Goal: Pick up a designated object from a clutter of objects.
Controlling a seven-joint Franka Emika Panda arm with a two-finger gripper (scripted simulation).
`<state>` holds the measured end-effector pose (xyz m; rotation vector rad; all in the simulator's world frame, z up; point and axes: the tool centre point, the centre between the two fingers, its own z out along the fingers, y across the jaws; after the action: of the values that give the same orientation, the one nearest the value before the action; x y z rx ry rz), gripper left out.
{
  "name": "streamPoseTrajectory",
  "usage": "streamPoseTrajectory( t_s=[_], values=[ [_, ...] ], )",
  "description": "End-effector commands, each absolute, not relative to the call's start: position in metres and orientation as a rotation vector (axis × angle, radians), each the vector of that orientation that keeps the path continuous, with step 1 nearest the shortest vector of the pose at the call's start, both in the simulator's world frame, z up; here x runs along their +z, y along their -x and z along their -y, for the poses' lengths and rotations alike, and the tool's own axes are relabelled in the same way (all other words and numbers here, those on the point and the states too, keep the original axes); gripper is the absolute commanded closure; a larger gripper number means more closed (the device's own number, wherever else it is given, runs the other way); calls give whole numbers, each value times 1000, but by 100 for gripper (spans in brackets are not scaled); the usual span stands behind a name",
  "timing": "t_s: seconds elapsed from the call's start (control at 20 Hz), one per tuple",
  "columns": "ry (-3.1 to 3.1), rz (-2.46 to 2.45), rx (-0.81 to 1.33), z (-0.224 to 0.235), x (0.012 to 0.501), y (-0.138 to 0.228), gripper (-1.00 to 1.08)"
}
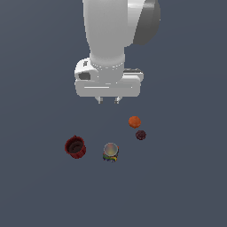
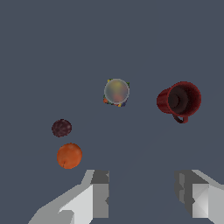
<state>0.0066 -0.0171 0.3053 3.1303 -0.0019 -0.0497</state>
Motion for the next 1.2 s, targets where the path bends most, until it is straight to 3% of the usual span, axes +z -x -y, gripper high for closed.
streamPoseTrajectory(
  t_s=[0.0, 1.15],
  values=[
    [-3136, -5, -36, 20, 299, -11, -20],
    [-3154, -90, 288, 96, 166, -67, -20]
  ],
)
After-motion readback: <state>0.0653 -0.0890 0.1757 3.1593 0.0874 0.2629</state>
